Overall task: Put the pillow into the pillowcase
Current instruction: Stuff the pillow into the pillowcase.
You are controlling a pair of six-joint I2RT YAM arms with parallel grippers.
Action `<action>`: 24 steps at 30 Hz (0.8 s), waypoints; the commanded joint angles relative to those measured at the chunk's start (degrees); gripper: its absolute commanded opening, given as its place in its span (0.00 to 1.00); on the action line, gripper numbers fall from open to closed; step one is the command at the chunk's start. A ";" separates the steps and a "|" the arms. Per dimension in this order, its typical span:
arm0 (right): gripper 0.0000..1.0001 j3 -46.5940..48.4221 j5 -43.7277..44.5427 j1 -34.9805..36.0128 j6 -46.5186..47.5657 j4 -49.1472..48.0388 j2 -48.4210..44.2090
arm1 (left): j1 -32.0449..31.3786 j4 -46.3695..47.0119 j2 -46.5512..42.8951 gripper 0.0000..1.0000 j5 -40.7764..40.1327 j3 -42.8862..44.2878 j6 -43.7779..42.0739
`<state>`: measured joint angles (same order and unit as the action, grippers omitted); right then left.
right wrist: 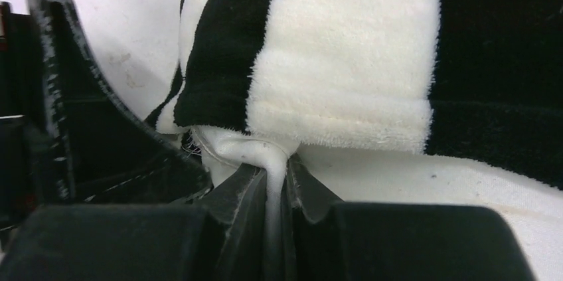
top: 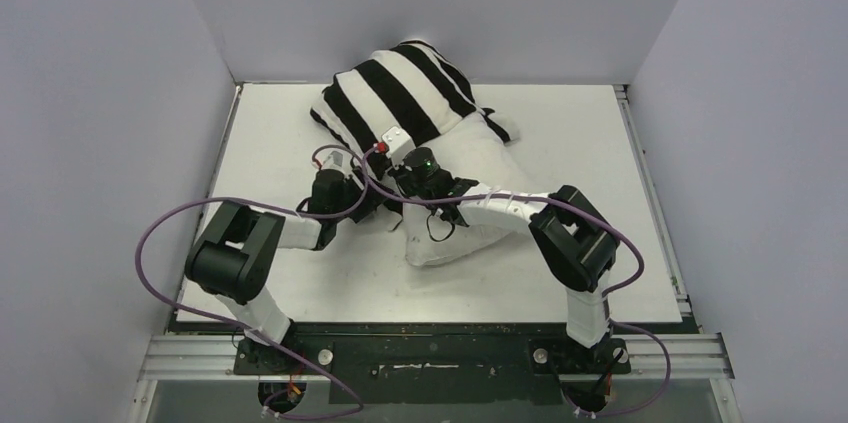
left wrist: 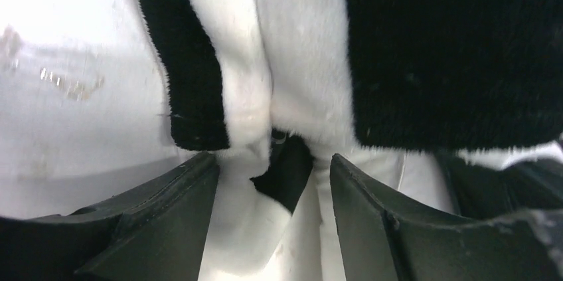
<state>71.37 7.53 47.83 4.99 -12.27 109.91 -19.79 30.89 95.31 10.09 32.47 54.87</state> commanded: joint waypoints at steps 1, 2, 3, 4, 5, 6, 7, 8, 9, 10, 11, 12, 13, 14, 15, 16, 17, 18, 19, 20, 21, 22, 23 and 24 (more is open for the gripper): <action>0.00 -2.73 -2.92 -2.07 -5.72 -5.12 -0.30 | -0.07 7.12 6.11 0.61 -5.63 1.69 1.67; 0.00 -3.25 -3.72 -2.35 -7.19 -6.34 -0.44 | -0.19 7.39 7.17 0.60 -6.40 2.26 1.87; 0.00 -3.71 -4.42 -2.63 -8.43 -7.88 -0.50 | -0.24 7.27 8.12 0.49 -6.66 3.07 1.90; 0.00 -4.27 -4.68 -2.97 -9.56 -9.45 -0.51 | -0.25 7.35 8.97 0.29 -6.02 3.90 2.03; 0.00 -4.88 -4.78 -3.24 -10.70 -11.36 -0.30 | -0.25 6.58 9.04 0.10 -4.79 4.54 2.17; 0.00 -5.44 -5.15 -3.79 -12.22 -13.76 -0.13 | -0.36 4.80 8.19 0.00 -3.67 5.11 1.92; 0.00 -6.17 -6.24 -4.71 -14.31 -16.57 0.12 | -0.71 2.42 4.84 0.00 -3.30 5.05 1.09; 0.00 -7.00 -6.97 -5.98 -17.09 -19.70 0.55 | -1.73 -2.33 1.03 0.00 -3.87 4.75 -0.71; 0.00 -7.24 -6.88 -6.68 -18.60 -22.14 1.17 | -2.73 -5.78 -3.25 0.00 -4.73 3.89 -2.05; 0.00 -7.34 -5.90 -7.08 -19.98 -24.31 1.74 | -3.75 -8.84 -8.25 0.00 -6.01 2.89 -2.69; 0.00 -7.33 -4.67 -7.40 -20.96 -26.49 2.26 | -4.99 -11.71 -12.74 0.00 -7.16 1.96 -2.96; 0.00 -7.07 -3.22 -7.52 -21.88 -28.15 2.82 | -6.41 -14.38 -17.24 0.00 -8.68 1.09 -3.27; 0.00 -6.73 -2.30 -7.64 -22.52 -29.99 3.37 | -8.16 -17.27 -20.83 0.00 -10.45 0.69 -3.83; 0.00 -6.18 -1.82 -7.79 -23.18 -31.35 3.86 | -10.15 -20.22 -23.54 0.00 -12.77 0.36 -4.35; 0.00 -5.60 -1.37 -7.84 -23.77 -32.37 4.38 | -11.53 -22.05 -25.63 0.00 -13.90 -0.24 -4.17; 0.00 -5.24 -0.55 -7.85 -24.40 -33.07 4.60 | -12.51 -22.88 -27.05 0.00 -14.34 -1.02 -3.59; 0.00 -5.11 0.60 -7.82 -24.82 -33.82 4.61 | -13.58 -23.05 -28.20 0.00 -14.73 -1.96 -2.91; 0.00 -5.40 1.45 -7.81 -25.52 -35.47 4.80 | -14.85 -23.21 -28.73 0.00 -15.58 -2.53 -2.47; 0.00 -5.53 1.85 -7.96 -26.26 -37.16 5.10 | -16.29 -23.41 -28.81 0.00 -16.53 -2.92 -2.08; 0.00 -5.10 1.78 -8.13 -27.07 -38.33 5.82 | -17.57 -23.31 -28.63 0.00 -17.23 -3.42 -1.75; 0.00 -4.32 1.01 -8.37 -27.88 -38.58 6.87 | -19.18 -23.06 -27.95 0.00 -18.11 -3.70 -1.36; 0.00 -3.46 0.36 -8.57 -28.70 -38.81 8.29 | -20.58 -22.79 -27.05 0.00 -18.96 -4.11 -0.80; 0.00 -3.41 -0.40 -8.63 -29.41 -39.68 9.52 | -21.36 -22.47 -26.35 0.00 -19.31 -4.53 -0.29; 0.00 -4.10 -1.76 -8.63 -29.99 -41.03 10.48 | -21.55 -22.13 -26.09 0.00 -19.36 -4.89 0.08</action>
<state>65.08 3.97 41.95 -20.03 -43.64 115.42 -38.92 11.81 67.05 -5.69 29.36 53.25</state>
